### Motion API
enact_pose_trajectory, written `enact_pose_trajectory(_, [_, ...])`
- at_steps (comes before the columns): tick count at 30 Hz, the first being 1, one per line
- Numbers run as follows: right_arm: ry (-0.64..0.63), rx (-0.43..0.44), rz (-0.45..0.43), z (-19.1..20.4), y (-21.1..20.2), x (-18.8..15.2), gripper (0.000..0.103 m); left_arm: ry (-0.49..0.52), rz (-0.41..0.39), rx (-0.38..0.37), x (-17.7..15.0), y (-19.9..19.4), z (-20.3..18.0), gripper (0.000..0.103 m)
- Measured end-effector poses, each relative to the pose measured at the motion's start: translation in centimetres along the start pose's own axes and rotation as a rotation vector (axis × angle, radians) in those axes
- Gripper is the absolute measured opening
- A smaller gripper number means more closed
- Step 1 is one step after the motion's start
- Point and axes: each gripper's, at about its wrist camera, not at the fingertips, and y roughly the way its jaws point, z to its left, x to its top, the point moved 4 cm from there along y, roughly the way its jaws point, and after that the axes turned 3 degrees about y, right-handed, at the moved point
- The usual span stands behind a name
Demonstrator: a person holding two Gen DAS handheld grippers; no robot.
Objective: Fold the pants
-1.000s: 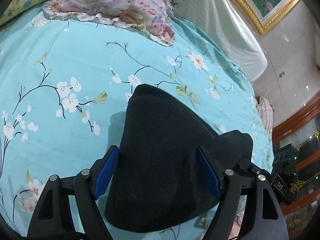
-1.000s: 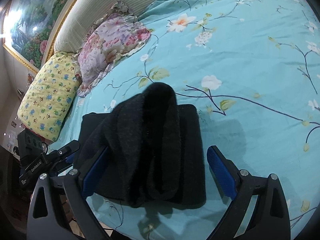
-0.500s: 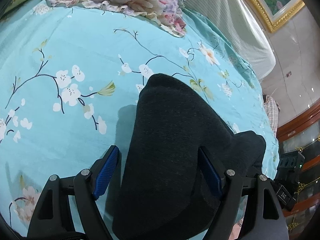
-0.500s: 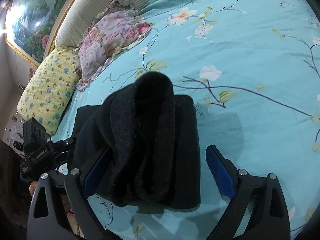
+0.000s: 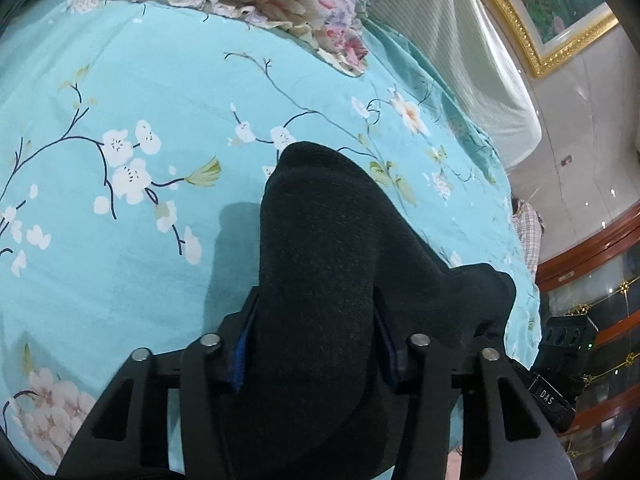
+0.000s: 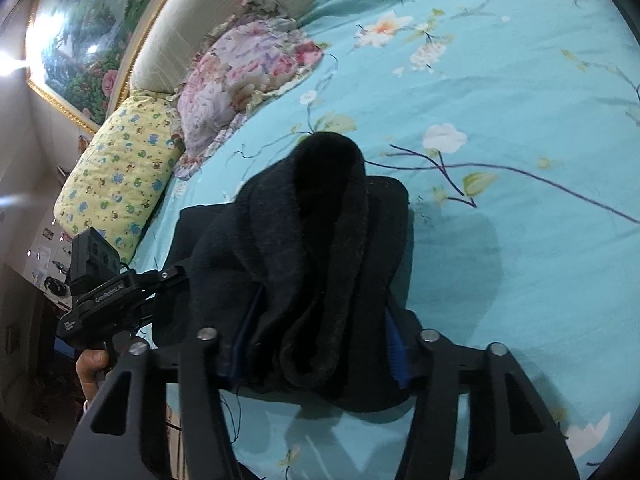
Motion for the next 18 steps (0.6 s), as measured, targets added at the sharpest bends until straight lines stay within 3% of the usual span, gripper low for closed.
enact_pose_trajectory(8, [-0.042,0.042,-0.026,2.4,-1.1,0.8,0.045,0.016,-0.041,-0.030,0.8,-2.6,-0.7,0.038])
enact_pose_trajectory(18, [-0.110,0.111,-0.035,6.2,-0.5,2.8,0.044,0.034,-0.143,0.019,2.7,-7.2,0.0,0.038])
